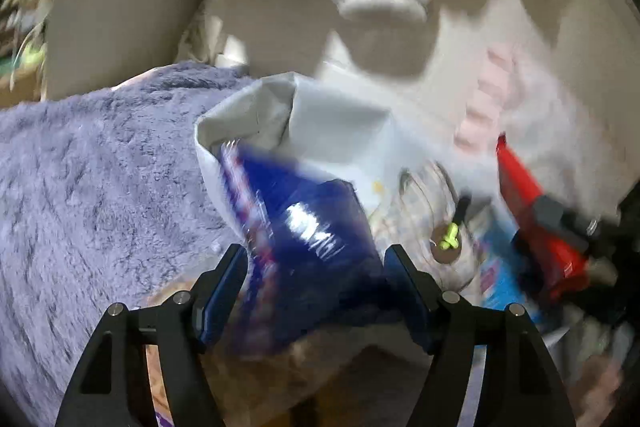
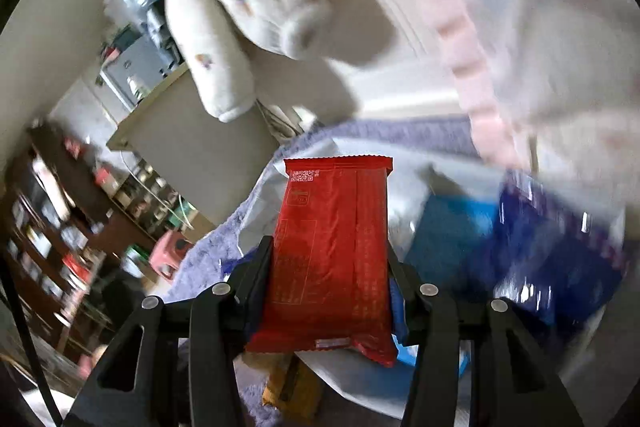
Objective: Organize objects
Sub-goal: 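Carry the red package and blue bag into the white basket and open both tools, then withdraw both tools from the basket toward the bagged bun and yellow package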
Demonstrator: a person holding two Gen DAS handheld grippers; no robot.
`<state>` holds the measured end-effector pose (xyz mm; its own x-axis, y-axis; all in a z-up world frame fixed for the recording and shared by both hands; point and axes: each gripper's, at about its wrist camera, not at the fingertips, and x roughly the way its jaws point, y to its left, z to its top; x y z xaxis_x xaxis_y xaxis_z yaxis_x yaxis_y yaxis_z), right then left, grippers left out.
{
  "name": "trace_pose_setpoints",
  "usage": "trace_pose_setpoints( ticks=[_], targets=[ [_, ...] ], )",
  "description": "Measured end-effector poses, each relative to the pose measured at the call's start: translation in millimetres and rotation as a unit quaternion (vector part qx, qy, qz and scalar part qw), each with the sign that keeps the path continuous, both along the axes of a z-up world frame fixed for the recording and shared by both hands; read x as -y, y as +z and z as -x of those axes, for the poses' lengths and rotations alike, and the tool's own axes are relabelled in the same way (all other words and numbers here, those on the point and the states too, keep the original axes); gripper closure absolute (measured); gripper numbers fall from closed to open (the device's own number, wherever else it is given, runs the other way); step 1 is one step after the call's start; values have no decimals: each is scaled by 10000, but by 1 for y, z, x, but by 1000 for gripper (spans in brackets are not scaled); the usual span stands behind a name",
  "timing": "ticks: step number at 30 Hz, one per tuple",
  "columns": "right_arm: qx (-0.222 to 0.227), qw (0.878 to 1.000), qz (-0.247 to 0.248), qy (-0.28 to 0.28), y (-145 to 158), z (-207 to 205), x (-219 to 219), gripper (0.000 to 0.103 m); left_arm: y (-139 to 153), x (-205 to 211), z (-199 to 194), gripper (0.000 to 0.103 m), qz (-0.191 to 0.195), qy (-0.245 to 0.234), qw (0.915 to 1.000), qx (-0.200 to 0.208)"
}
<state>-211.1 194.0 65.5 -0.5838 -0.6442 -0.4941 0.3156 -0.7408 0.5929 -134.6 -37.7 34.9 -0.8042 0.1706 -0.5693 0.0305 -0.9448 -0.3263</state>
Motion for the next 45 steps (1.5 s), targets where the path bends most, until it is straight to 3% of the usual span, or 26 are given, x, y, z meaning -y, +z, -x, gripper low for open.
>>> trace_pose_setpoints(
  ticks=[2,6,12,17,21,25,29,35,41,45],
  targets=[
    [91,9999,52,47,-7,2,-6,54,3,-10,-7,34,425,-149,9988,-197],
    [-32,10000,63,0,-10,2,-15,54,15,-28,-20,33,703,-465,9950,-529],
    [-227,9990,362,-165,-5,-7,-22,45,24,-32,-30,33,596,-638,9938,-691],
    [-547,9929,611,-866,8,-16,-51,39,35,-33,-39,33,504,-617,9930,-869],
    [-545,9958,213,-708,10,-27,-41,38,43,-42,-54,33,738,-686,9895,-1039],
    [-747,9964,-399,-43,10,-48,-14,38,49,-51,-76,33,774,-874,9875,-1059],
    [-1144,9894,-778,444,18,-80,5,38,44,-53,-100,34,700,-1037,9884,-856],
    [-1307,9822,-941,962,19,-117,18,38,8,-51,-127,34,666,-1179,9908,-21],
    [-1246,9701,-1379,1562,1,-133,47,38,-11,-41,-143,34,914,-1142,9892,-31],
    [-1224,9655,-1690,1560,-15,-133,55,38,-29,-19,-135,34,515,-1061,9924,345]
  ],
)
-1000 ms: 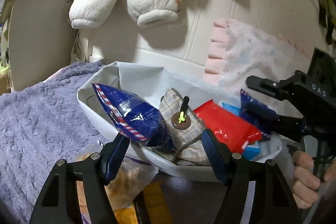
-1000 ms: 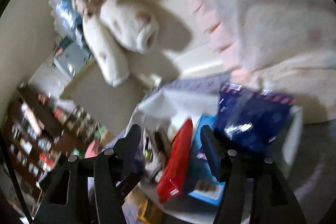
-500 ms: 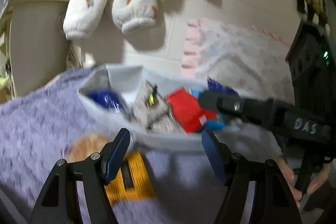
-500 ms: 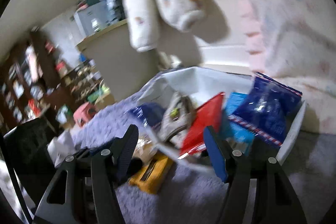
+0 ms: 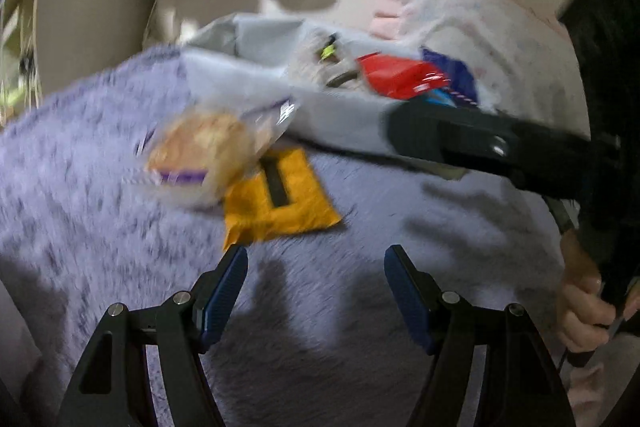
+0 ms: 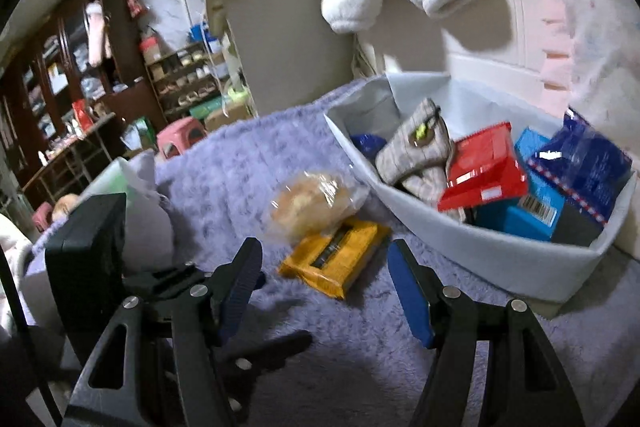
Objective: Organize objects
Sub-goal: 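Withdraw both tools from the basket toward the bagged bun and yellow package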
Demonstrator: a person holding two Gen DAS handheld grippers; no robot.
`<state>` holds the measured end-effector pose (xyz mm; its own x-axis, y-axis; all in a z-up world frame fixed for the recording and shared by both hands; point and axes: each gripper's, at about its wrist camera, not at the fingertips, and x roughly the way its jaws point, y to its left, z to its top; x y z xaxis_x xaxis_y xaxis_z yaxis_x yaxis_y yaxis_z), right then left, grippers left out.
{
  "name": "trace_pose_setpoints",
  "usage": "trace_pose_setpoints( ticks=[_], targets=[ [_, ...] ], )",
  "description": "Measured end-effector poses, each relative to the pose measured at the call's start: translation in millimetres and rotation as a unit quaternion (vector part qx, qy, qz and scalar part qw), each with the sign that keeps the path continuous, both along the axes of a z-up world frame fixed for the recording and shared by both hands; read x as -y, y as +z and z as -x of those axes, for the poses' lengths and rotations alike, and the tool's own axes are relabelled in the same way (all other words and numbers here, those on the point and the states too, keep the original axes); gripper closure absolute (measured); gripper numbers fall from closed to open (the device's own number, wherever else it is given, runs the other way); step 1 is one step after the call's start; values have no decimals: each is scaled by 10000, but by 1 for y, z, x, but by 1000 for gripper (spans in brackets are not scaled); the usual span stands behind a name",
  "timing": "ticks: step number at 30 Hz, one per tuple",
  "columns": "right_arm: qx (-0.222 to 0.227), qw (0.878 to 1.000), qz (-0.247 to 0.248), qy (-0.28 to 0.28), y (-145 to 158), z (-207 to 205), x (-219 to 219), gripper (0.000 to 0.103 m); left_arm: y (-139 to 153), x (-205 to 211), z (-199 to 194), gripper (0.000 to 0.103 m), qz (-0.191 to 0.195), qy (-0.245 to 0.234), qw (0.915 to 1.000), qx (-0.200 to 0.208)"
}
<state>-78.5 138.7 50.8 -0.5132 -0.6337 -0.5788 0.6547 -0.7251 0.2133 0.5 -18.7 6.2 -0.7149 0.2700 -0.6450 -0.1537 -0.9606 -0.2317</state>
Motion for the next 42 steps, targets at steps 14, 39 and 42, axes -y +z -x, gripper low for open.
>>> trace_pose_setpoints(
  ticks=[14,39,42],
  targets=[
    [978,9951,-84,-104,-47,29,-1,38,26,16,-14,33,-73,134,9969,-769],
    [674,9934,502,-777,-25,32,-11,39,60,27,3,37,-566,378,9964,-506],
    [681,9938,341,-812,-30,31,-7,39,67,36,7,36,-518,796,9908,-961]
  ],
)
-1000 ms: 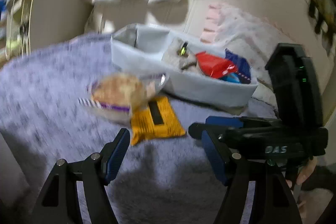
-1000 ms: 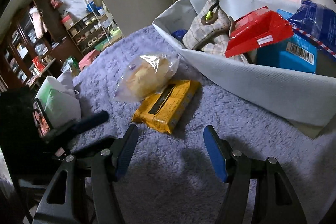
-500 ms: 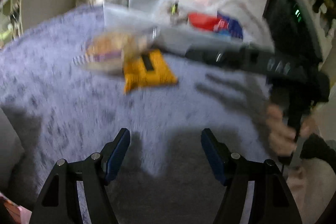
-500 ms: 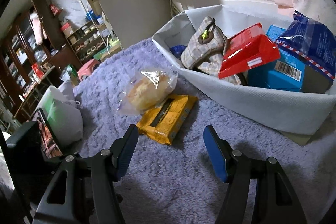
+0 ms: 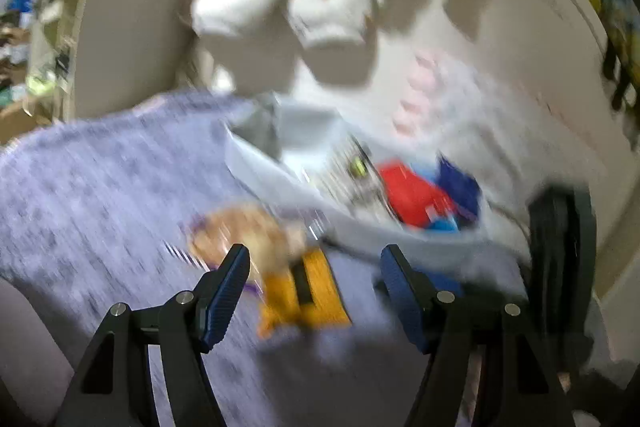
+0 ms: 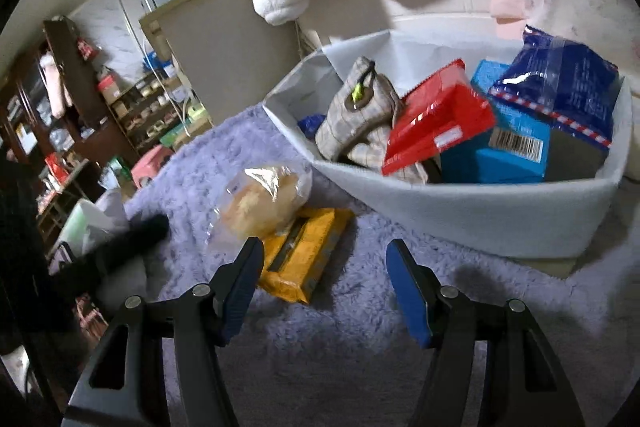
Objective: Organize objects
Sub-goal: 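Withdraw both tools from the basket toward the bagged bun and yellow package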
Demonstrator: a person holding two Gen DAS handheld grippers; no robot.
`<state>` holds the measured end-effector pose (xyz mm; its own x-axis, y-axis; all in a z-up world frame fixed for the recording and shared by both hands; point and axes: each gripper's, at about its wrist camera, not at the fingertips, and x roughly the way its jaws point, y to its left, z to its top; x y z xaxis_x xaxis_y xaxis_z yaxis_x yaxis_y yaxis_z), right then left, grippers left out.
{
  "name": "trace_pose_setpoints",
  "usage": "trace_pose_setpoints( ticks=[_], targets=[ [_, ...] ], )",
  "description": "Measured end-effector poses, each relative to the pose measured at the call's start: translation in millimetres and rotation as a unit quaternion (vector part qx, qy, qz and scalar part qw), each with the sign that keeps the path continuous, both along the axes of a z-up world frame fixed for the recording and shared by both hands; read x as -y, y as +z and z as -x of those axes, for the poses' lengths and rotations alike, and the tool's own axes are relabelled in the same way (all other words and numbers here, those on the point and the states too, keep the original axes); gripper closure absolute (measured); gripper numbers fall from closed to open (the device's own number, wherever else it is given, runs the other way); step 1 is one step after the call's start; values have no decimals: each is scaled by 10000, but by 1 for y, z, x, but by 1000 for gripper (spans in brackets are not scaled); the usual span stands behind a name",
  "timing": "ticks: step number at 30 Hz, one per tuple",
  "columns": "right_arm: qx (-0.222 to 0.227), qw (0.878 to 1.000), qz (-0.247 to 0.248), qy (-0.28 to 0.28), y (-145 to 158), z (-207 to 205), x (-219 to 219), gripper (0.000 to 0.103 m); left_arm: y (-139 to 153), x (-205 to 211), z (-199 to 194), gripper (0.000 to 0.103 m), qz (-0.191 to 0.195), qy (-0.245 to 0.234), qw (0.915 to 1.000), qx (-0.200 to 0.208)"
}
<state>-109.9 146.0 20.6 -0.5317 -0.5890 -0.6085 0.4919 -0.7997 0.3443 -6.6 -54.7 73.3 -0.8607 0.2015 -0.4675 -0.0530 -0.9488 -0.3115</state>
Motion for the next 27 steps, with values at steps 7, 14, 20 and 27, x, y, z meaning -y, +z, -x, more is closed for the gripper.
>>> trace_pose_setpoints(
  ticks=[7,14,20,27],
  targets=[
    [114,9996,-210,181,-10,2,15,40,-25,24,29,36,215,427,9988,128],
    [472,9981,-303,258,-34,16,40,40,-66,45,48,36,-328,419,9960,719],
    [668,9972,-216,247,-50,31,55,47,-70,38,51,34,-159,519,9954,793],
    [766,9963,152,352,-54,30,39,67,-73,41,51,33,-283,485,9949,832]
  ],
)
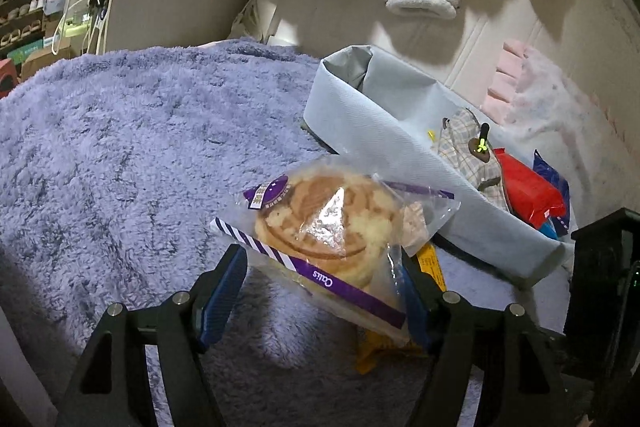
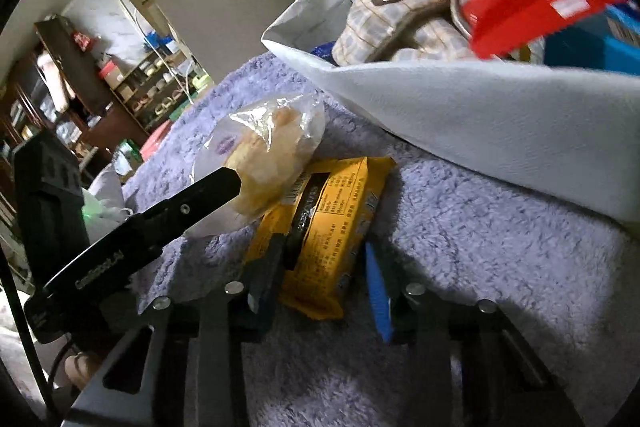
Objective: Organize objects
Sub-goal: 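Withdraw both tools from the basket toward the bagged bun and yellow package, then grasp the clear-bagged round bun with the left tool and lift it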
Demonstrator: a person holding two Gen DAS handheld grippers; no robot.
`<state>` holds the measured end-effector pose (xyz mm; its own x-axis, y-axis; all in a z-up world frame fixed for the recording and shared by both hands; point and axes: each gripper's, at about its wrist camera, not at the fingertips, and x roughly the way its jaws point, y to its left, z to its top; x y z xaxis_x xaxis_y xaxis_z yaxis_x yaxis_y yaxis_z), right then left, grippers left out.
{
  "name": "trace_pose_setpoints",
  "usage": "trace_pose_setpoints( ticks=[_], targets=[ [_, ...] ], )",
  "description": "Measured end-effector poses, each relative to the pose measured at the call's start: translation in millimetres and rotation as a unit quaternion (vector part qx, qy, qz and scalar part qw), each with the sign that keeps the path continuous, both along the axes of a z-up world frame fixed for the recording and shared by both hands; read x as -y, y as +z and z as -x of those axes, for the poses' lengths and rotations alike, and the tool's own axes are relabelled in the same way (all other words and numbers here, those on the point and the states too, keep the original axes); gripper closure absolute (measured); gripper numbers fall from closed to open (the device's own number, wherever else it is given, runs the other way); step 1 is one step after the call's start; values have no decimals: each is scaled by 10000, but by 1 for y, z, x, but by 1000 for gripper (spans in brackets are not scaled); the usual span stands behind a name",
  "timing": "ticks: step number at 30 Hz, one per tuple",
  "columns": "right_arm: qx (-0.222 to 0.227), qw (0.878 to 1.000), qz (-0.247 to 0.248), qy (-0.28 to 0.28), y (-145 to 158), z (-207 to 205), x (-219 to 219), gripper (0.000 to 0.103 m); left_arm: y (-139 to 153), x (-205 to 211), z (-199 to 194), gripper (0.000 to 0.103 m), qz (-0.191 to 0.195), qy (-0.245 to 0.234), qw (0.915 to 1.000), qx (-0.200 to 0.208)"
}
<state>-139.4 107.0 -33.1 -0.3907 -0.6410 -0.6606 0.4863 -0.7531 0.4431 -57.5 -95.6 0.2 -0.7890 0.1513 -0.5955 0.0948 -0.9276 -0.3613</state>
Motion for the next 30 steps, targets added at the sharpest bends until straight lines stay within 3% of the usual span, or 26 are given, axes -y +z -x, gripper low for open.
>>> trace_pose_setpoints(
  ticks=[3,6,12,13,21,24,25,30],
  targets=[
    [-17,10000,58,5,1,-3,-7,76,0,-1,0,33,29,-14,10000,1],
    [-153,9999,-37,46,3,-10,-8,80,0,-2,0,34,9,-42,10000,5],
    [-362,9991,-193,78,7,-25,-9,82,4,-6,-4,49,167,-36,9998,-124],
    [-342,9992,-181,95,7,-25,-6,82,5,-9,-4,61,199,-95,9996,-168],
    [-427,9986,-253,159,7,-30,-11,85,7,-10,-4,66,257,-118,9994,-175],
    [-448,9985,-276,167,8,-28,-9,87,8,-11,-7,72,312,-79,9992,-216],
    [-449,9985,-281,167,8,-28,-10,89,10,-12,-9,82,330,-90,9990,-271],
    [-488,9983,-293,144,10,-31,-11,98,13,-20,-14,89,542,-130,9980,-307]
  ],
)
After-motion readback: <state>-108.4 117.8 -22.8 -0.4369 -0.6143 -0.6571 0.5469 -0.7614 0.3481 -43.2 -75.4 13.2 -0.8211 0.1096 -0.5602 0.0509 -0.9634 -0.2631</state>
